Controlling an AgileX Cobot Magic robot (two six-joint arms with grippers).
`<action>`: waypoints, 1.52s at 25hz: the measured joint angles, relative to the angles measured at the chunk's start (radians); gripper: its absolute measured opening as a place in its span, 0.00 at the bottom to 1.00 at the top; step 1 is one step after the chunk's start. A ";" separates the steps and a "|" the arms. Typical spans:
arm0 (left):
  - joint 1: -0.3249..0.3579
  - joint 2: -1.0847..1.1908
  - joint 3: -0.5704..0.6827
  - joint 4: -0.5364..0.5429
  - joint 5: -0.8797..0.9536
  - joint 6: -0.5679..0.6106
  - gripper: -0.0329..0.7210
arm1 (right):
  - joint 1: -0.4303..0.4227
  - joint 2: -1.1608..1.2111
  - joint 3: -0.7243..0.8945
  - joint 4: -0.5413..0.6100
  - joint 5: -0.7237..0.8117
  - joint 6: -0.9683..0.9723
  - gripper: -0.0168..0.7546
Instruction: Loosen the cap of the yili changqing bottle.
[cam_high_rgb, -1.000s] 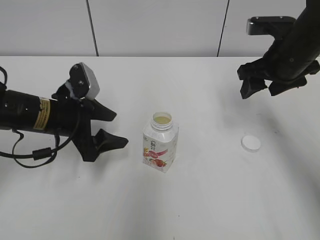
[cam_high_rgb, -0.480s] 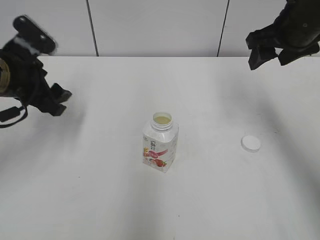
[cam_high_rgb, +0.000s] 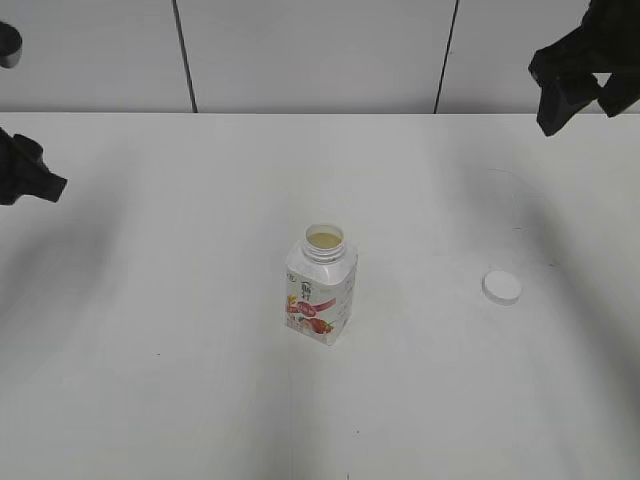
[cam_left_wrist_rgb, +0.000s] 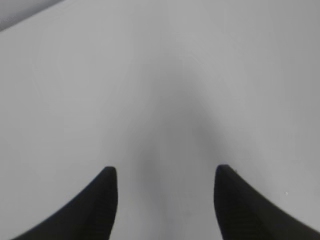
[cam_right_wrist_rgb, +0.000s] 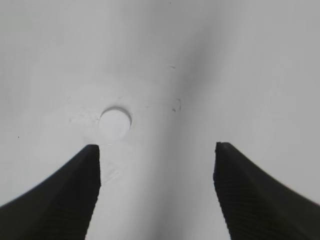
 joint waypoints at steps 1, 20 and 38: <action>0.000 -0.001 -0.023 -0.089 0.042 0.091 0.56 | 0.000 -0.001 -0.002 0.000 0.012 -0.005 0.74; 0.069 -0.171 -0.091 -0.512 0.506 0.301 0.58 | -0.004 -0.333 0.061 0.001 0.056 -0.001 0.74; 0.069 -0.756 0.267 -0.629 0.565 0.301 0.58 | -0.004 -0.842 0.652 0.000 -0.123 0.075 0.74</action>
